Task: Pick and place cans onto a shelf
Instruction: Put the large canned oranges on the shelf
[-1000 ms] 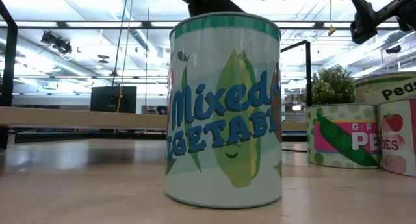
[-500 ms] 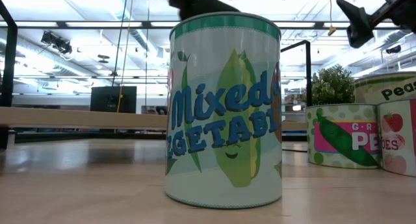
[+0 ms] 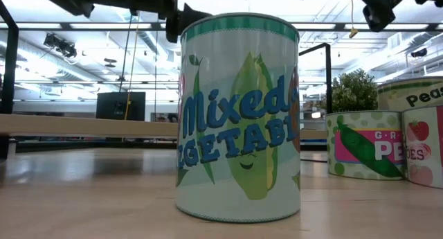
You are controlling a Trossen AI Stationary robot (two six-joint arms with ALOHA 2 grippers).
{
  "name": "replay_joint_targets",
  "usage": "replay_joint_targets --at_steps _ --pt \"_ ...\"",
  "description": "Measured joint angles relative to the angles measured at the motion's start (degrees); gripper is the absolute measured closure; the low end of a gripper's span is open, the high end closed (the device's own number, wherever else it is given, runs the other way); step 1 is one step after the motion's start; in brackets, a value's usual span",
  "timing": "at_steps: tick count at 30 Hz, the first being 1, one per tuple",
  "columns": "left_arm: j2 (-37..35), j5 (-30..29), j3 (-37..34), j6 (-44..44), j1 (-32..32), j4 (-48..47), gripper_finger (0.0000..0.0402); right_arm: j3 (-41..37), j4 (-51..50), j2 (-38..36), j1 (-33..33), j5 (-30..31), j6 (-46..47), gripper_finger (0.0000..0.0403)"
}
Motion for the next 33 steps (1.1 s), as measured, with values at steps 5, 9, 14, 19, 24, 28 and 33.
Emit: replay_joint_targets --at_steps 5,9,14,19,24,28,33 --pt "0.1 -1.1 -0.2 -5.4 0.1 0.2 0.0013 5.9 -9.1 8.1 4.3 6.0 2.8 0.0041" --pt "0.1 -1.1 -0.2 -5.5 0.1 0.1 0.0013 12.0 -23.8 16.0 8.6 12.6 9.8 0.0041" --pt "0.1 -2.6 -0.2 -4.5 0.1 0.1 0.0013 19.8 -39.4 25.2 12.3 15.5 18.4 0.0041" --pt "0.1 -2.6 -0.2 -2.9 0.3 -0.3 0.0013 25.9 -44.7 34.3 15.1 15.5 18.1 0.0041" --pt "0.1 -2.6 -0.2 -2.6 0.9 -0.5 0.0013 29.5 -44.9 42.7 15.4 16.4 12.1 0.0041" --pt "0.1 -2.6 -0.2 -2.4 1.3 -2.1 0.0013 31.9 -45.1 48.6 14.5 16.2 8.6 0.0039" --pt "0.1 -2.6 -0.2 -2.3 1.6 -4.4 0.0013 35.4 -46.4 54.0 12.8 11.4 7.4 0.0011"
